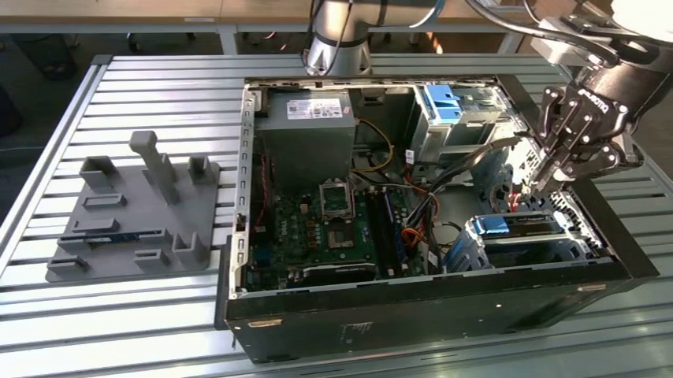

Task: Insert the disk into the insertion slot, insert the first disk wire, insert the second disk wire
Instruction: 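Insert the first disk wire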

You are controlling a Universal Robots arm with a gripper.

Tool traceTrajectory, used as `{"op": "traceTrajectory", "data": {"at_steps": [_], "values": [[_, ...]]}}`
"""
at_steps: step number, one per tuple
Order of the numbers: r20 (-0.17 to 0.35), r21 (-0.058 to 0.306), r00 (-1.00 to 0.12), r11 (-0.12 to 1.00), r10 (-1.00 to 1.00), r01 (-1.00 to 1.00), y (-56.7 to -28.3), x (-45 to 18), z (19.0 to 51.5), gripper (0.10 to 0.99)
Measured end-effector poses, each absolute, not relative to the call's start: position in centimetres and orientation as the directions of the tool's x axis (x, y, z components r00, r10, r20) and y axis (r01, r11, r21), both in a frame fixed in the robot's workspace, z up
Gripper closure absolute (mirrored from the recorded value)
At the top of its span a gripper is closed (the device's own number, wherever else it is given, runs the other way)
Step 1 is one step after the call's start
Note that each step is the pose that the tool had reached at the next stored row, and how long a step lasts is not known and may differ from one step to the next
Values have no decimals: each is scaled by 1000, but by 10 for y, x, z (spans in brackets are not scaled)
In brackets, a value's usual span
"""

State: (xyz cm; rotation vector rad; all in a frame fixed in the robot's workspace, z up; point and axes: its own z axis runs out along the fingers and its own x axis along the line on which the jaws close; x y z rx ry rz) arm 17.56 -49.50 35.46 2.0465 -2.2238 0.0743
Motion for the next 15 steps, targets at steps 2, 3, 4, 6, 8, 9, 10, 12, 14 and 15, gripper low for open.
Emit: {"op": "traceTrajectory", "data": {"at_steps": [2, 3, 4, 6, 8, 9, 10, 12, 14, 15], "values": [[120, 44, -80, 86, -990, -995, -496, 176, 354, 847], [120, 44, -80, 85, -990, -995, -496, 176, 354, 847], [120, 44, -80, 86, -990, -995, -496, 176, 353, 847], [120, 44, -79, 85, -990, -995, -497, 176, 352, 847], [120, 44, -76, 82, -990, -996, -497, 176, 351, 847], [120, 44, -74, 80, -990, -996, -497, 176, 351, 847], [120, 44, -70, 76, -990, -996, -497, 176, 350, 847], [120, 44, -62, 67, -991, -997, -497, 176, 350, 847], [119, 44, -54, 59, -991, -997, -497, 176, 350, 863], [119, 44, -50, 56, -992, -997, -497, 176, 350, 922]]}}
